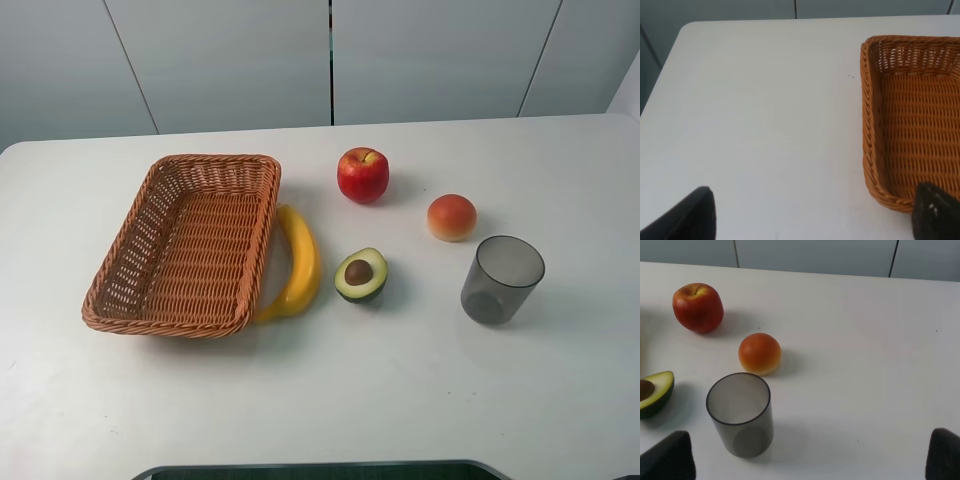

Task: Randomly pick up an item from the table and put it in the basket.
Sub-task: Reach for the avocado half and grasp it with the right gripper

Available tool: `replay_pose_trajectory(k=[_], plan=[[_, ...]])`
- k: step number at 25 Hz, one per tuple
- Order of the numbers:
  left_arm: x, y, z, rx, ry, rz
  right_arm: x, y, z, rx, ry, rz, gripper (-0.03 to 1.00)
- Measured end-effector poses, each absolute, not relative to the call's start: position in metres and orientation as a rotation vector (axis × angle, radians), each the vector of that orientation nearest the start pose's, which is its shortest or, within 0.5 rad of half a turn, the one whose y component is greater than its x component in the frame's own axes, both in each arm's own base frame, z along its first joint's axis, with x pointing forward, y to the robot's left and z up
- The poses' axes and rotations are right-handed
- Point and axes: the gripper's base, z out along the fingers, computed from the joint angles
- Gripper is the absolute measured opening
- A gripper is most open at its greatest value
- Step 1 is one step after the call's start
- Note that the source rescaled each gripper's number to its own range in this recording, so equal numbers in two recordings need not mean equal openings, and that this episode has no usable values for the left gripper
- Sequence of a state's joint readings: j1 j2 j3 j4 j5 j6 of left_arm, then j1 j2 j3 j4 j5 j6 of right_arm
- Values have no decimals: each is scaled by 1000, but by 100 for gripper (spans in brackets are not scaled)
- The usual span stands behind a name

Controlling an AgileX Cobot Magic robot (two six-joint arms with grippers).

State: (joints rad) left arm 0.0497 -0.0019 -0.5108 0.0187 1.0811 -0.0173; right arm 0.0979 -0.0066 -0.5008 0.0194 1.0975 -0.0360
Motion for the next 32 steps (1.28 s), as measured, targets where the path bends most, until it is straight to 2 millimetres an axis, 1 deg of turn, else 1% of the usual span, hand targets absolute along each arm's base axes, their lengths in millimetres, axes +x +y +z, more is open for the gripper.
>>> replay_pose_trajectory(k=[32], plan=[[-7, 1, 279, -70, 2051, 42, -8, 1, 275, -140, 2069, 61, 100]])
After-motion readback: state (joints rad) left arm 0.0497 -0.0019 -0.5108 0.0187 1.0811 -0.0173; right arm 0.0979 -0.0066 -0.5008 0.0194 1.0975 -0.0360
